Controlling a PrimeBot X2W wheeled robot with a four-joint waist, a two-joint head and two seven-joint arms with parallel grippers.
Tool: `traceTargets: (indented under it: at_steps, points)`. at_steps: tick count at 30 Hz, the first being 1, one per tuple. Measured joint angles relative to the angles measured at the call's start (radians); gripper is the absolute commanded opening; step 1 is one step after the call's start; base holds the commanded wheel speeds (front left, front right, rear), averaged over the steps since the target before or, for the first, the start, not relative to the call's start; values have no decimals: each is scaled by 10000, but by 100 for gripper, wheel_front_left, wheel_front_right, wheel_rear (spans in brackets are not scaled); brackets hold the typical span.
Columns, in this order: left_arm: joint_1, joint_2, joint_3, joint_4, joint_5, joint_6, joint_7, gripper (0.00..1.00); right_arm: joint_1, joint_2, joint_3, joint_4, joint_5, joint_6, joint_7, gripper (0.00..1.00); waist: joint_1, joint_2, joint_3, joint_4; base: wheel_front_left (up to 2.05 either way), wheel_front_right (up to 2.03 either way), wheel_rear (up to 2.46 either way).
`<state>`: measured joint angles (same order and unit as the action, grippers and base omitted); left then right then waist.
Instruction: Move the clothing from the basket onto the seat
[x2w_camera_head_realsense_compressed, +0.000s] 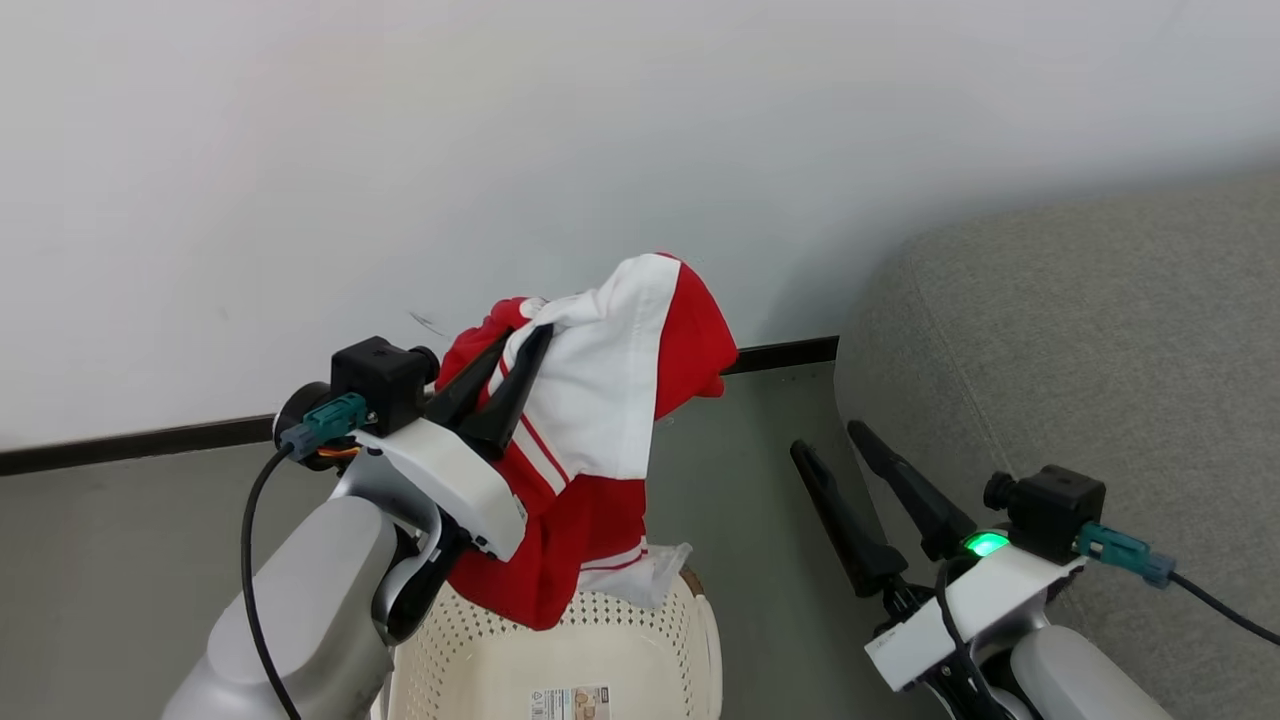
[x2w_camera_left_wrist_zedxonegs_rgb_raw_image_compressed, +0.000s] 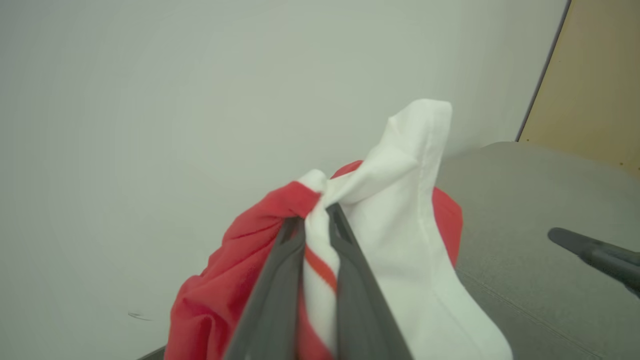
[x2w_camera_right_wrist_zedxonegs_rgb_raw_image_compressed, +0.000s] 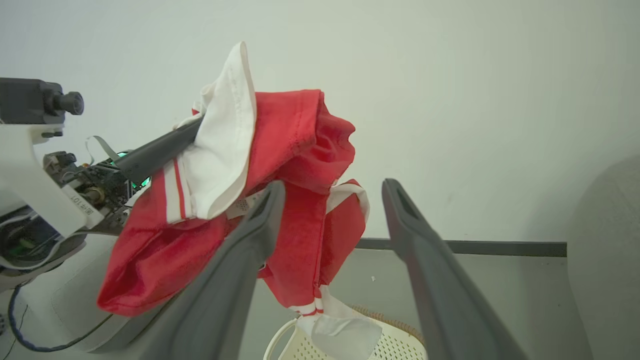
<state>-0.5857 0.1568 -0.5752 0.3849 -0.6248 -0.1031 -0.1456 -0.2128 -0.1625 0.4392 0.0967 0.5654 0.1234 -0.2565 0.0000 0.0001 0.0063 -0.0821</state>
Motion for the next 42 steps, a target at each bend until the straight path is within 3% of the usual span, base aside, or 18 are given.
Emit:
traceTargets:
  at_steps: [5,18,27,42]
  points:
    - [23,-79,-159,-201,2,6,150,0,-344,-280,568,499,251,0,29,100,0,0,38,108,0,0,0]
    - [22,-422,-552,-560,15,6,407,0,-1855,-230,2121,1053,1310,0,201,100,0,0,280,513,0,0,0]
    - [21,-577,-727,-662,15,6,495,0,-2349,-207,2895,1455,2617,0,437,100,0,0,383,792,0,0,0]
    - [20,-650,-892,-681,-2,4,610,0,-3090,-205,4092,1883,3848,0,594,100,0,0,398,1105,0,0,0]
